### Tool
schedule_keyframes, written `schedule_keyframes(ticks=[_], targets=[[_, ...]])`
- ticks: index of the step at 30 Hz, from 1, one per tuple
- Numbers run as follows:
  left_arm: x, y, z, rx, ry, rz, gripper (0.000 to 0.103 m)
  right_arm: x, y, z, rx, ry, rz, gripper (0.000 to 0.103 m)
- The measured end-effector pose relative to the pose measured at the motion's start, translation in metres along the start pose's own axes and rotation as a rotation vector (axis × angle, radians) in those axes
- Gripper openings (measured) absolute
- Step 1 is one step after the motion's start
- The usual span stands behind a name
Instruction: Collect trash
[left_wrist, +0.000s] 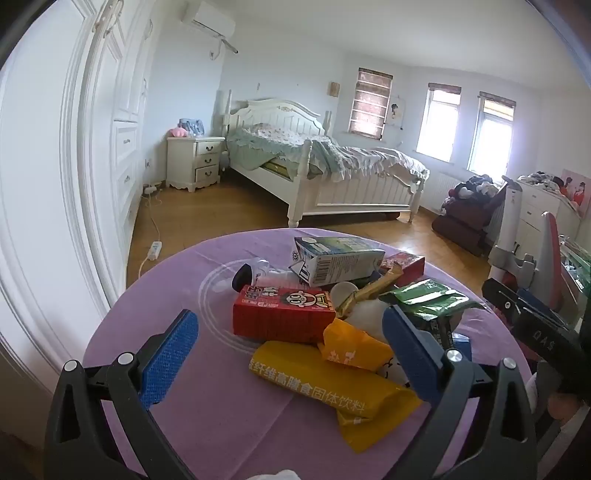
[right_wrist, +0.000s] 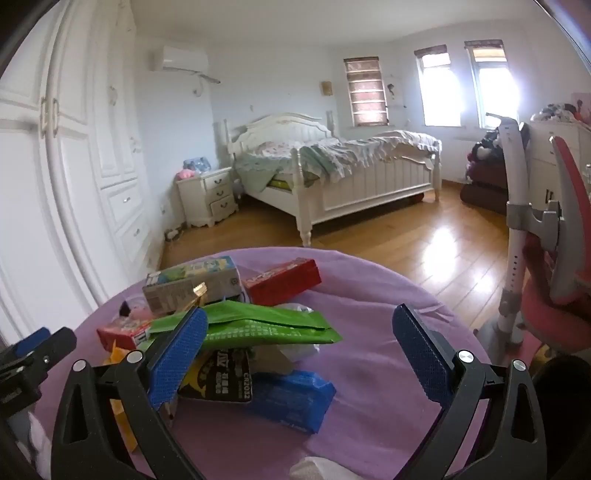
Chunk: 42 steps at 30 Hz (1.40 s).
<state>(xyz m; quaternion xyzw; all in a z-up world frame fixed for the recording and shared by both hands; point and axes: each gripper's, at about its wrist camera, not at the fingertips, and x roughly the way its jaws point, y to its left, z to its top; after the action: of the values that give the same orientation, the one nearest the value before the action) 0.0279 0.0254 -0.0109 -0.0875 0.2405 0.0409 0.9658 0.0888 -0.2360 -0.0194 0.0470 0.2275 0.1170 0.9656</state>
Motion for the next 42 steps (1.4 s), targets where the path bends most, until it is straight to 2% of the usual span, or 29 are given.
schedule_keyframes(ticks=[24, 42], targets=[[-0.0006, -0.0014, -0.0002, -0.001, 0.007, 0.002, 0.098, -0.0001, -0.0009, 0.0005, -0.016, -0.002, 0.001, 0.099], [0.0025, 0.0032, 0.0004, -0.021, 0.031, 0.000, 0.098, 0.0032, -0.0023, 0.0000, 0.002, 0.069, 0.014, 0.099]])
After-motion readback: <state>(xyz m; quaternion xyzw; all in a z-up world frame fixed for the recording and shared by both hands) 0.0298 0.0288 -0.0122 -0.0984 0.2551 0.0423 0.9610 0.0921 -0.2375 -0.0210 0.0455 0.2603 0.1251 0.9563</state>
